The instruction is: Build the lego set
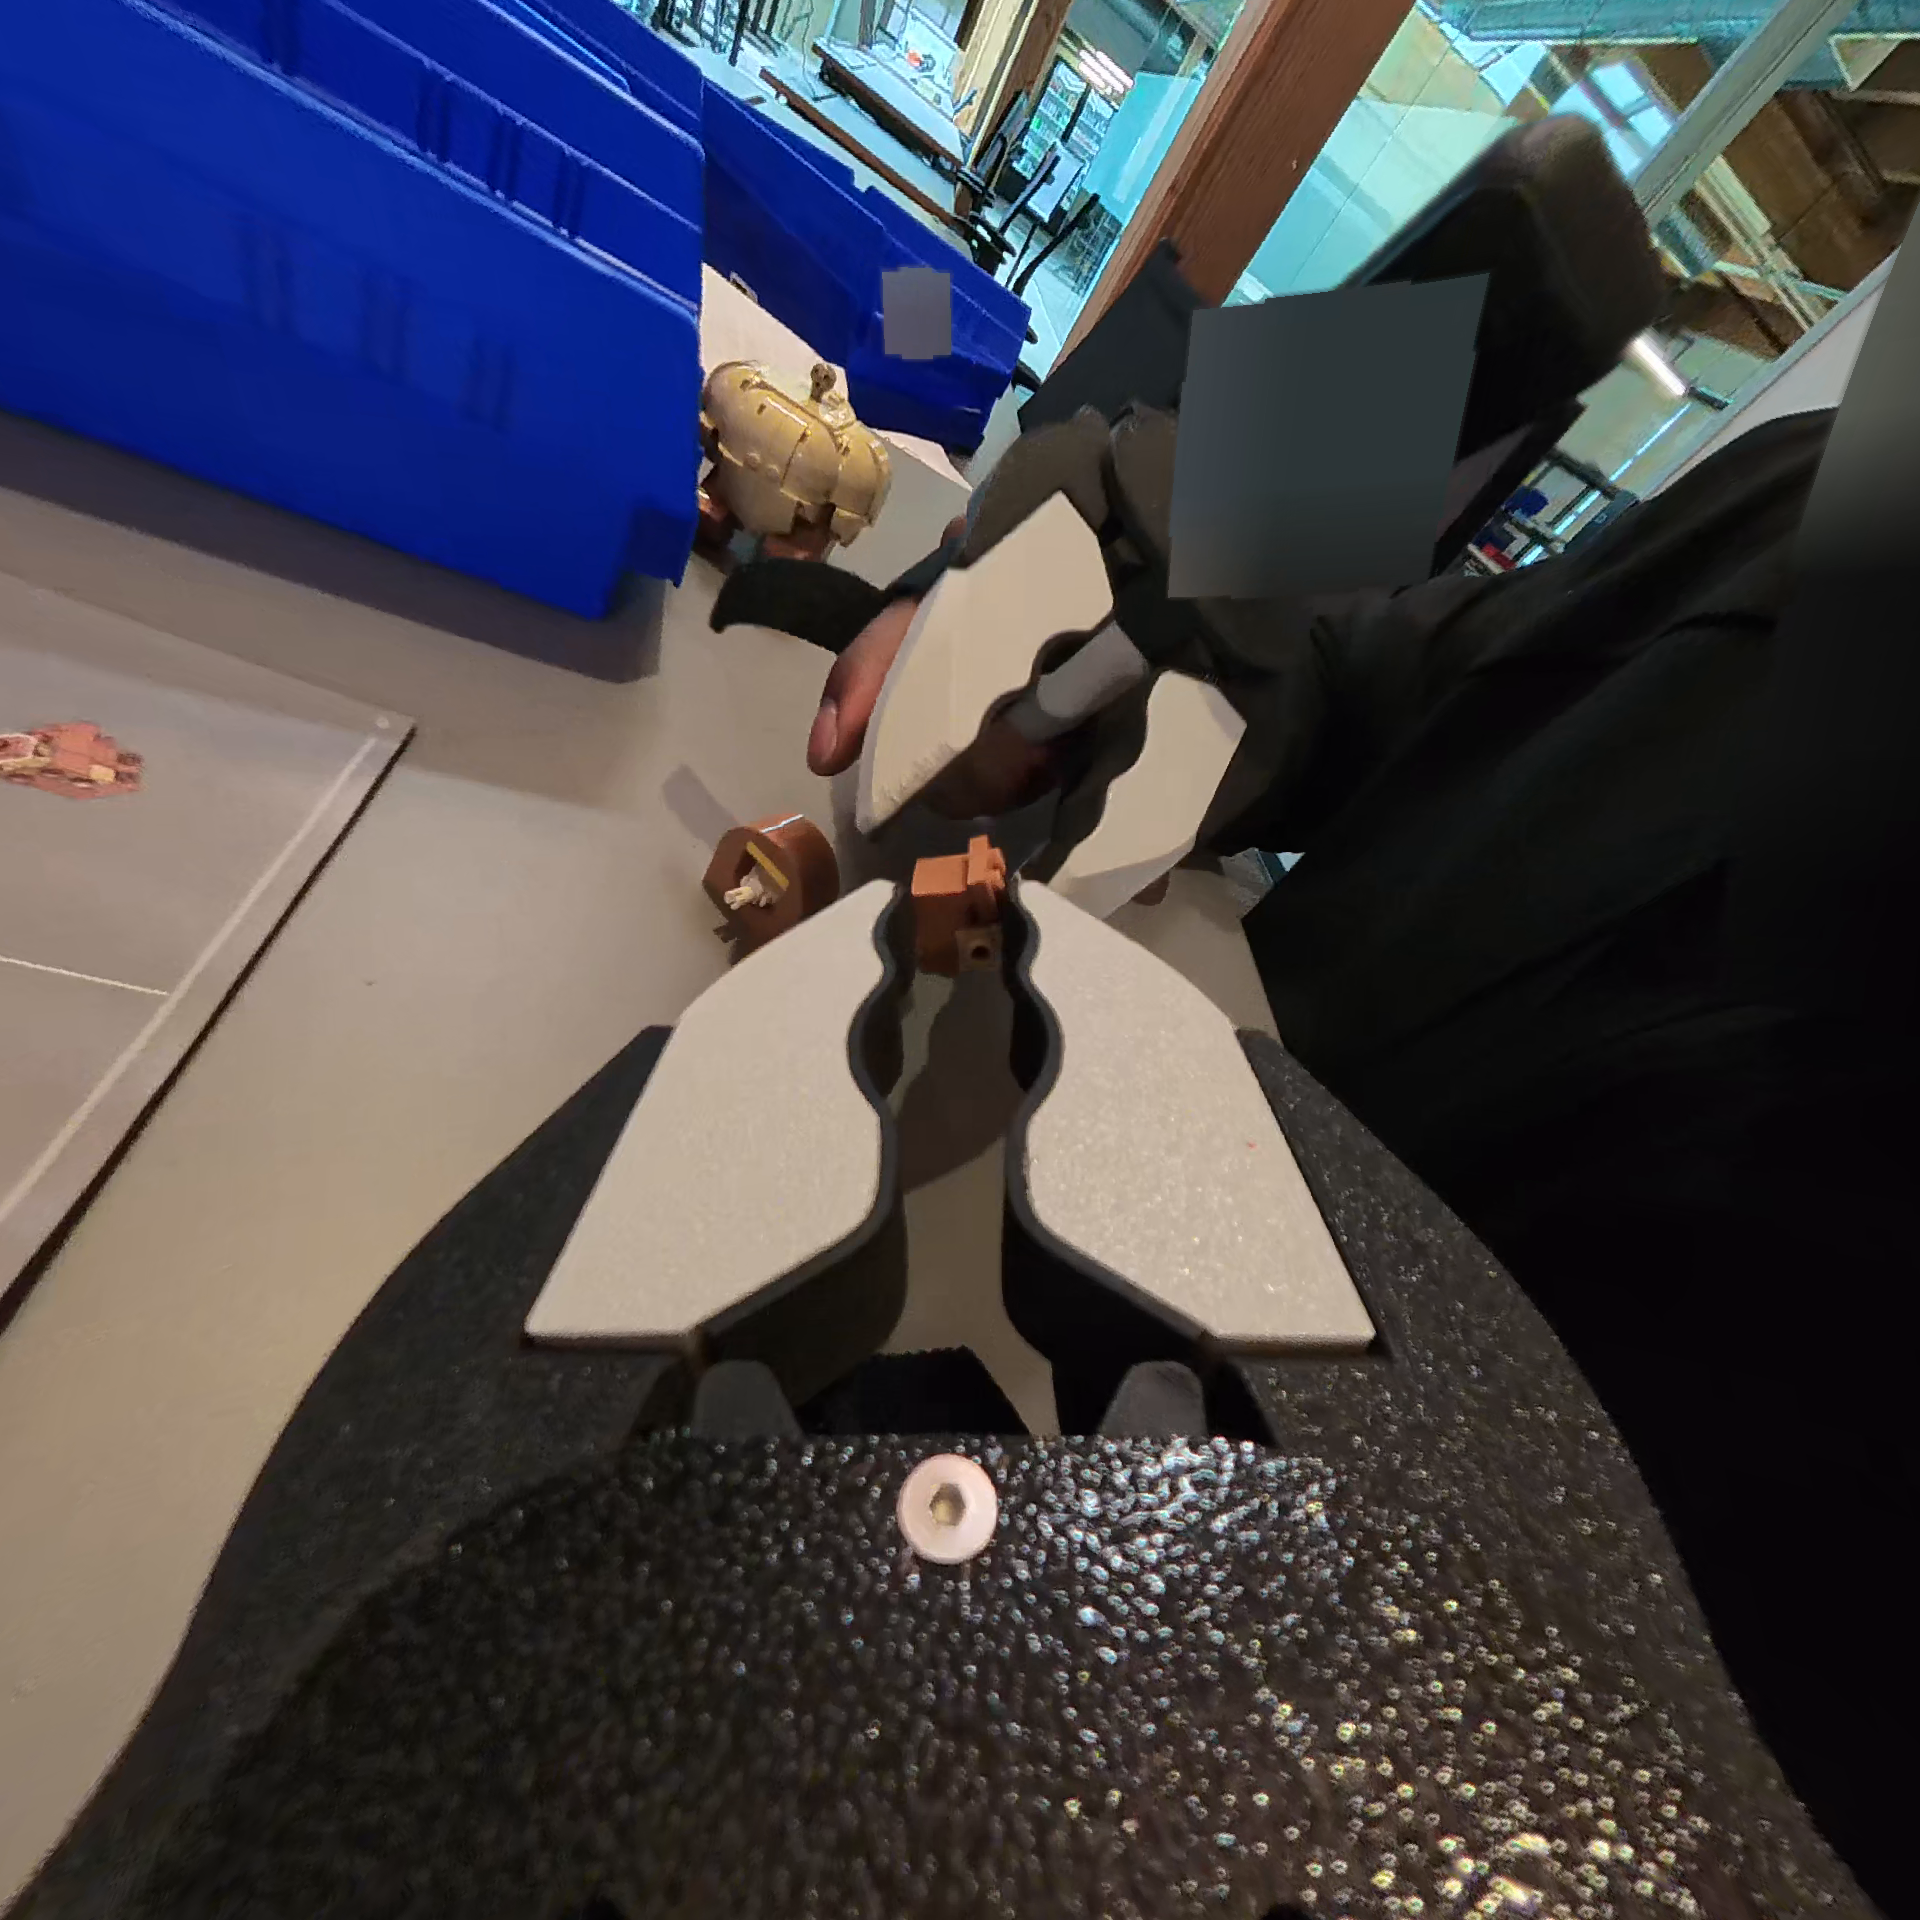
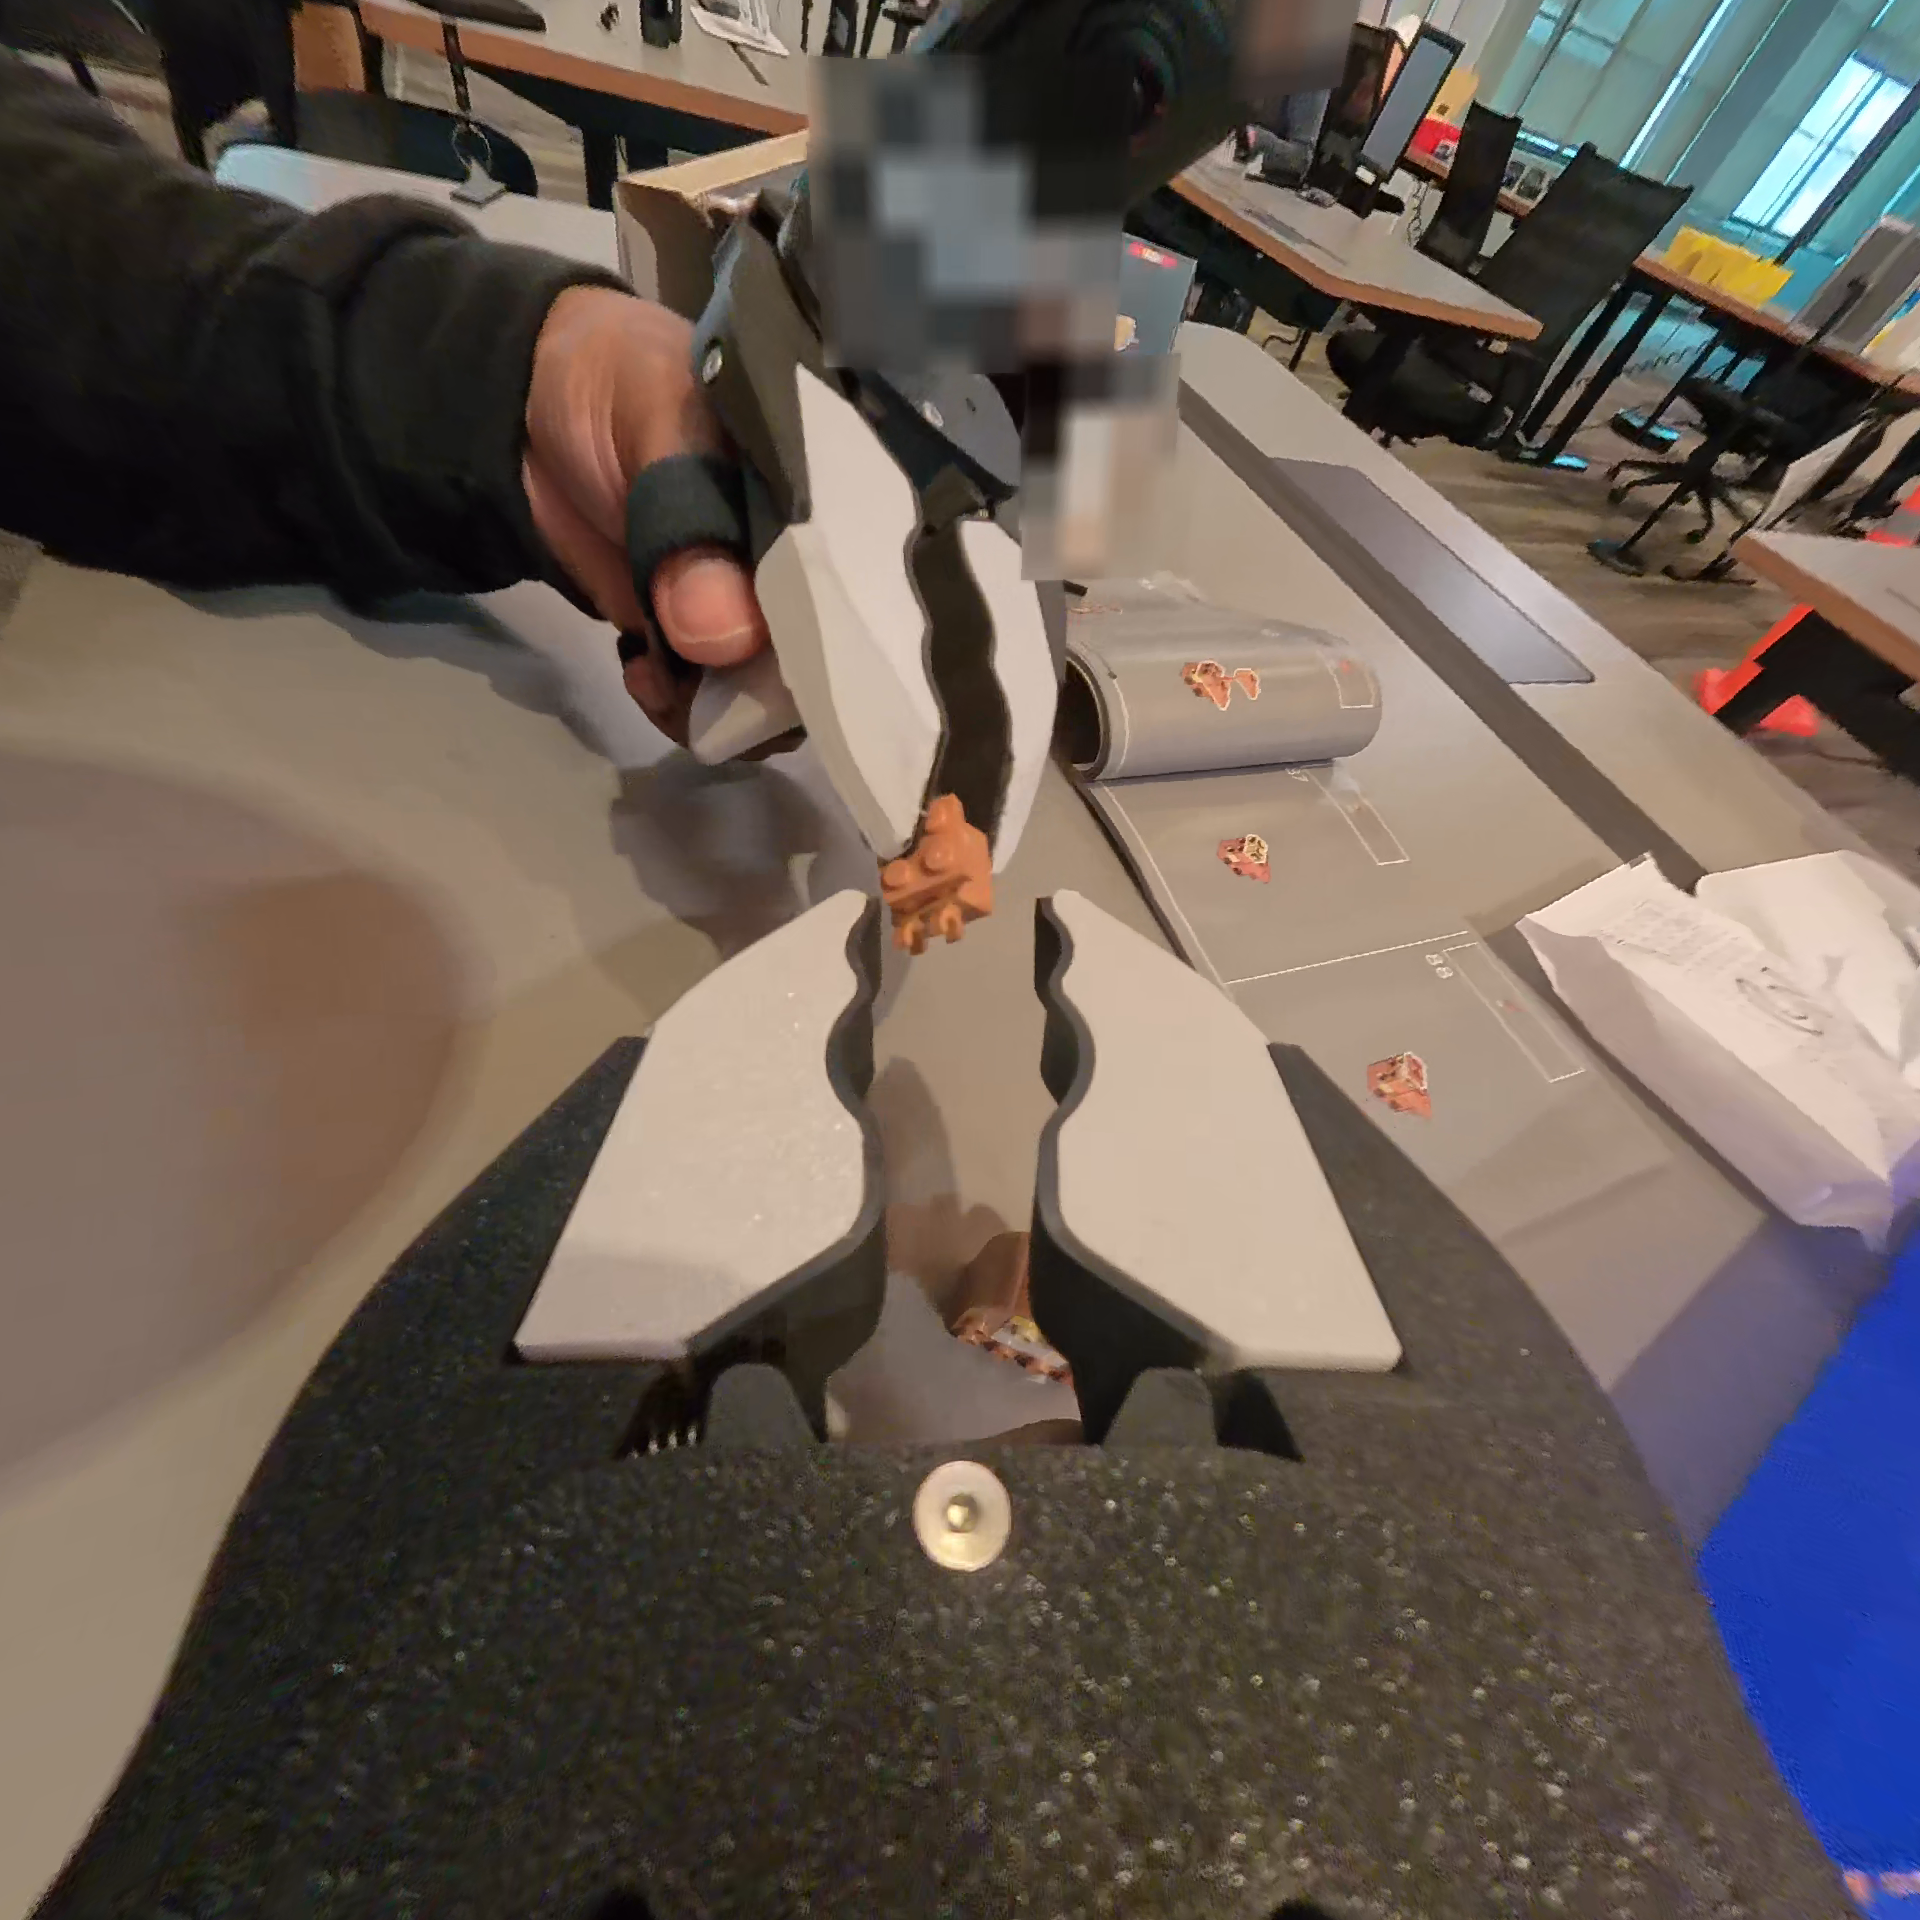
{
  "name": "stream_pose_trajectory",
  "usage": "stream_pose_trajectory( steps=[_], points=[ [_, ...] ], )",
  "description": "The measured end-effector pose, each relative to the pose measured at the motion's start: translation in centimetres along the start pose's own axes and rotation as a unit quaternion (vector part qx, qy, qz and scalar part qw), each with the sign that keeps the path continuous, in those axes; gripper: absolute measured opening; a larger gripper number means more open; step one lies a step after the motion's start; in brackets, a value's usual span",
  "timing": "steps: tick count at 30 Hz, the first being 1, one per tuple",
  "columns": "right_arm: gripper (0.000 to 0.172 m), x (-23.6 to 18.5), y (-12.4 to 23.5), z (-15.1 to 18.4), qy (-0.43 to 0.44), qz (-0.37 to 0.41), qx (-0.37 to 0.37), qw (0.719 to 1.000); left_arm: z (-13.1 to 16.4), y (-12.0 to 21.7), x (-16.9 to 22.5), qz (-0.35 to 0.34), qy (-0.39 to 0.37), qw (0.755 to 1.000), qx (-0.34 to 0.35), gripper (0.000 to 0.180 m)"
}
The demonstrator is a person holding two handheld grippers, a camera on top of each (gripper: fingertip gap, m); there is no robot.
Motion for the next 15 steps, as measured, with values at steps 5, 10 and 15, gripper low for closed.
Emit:
stream_pose_trajectory(
  steps=[5, 10, 15],
  points=[
    [0.032, 0.41, -0.18, 0.38, -0.089, -0.064, -0.01, 0.994, 0.14, 0.12, -0.17, -0.004, -0.024, 1.0, 0.006, 0.015],
    [0.031, 0.87, -0.44, 0.7, -0.174, -0.11, -0.008, 0.979, 0.03, 0.27, 0.02, 0.005, -0.048, 0.999, 0.025, 0.015],
    [0.023, 0.36, -0.54, 0.62, -0.064, -0.02, -0.015, 0.998, 0.31, 0.16, -0.66, 0.048, 0.05, 0.996, 0.061, 0.015]
  ],
)
Point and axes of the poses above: each gripper's, where its closed fingertips meet, y back along the fingers, z out of its underside, x = y × z across the jaws, the point moved 10 cm from there along y, back along the fingers, and after that the axes turned 2 degrees about z, right-handed, at the moved point
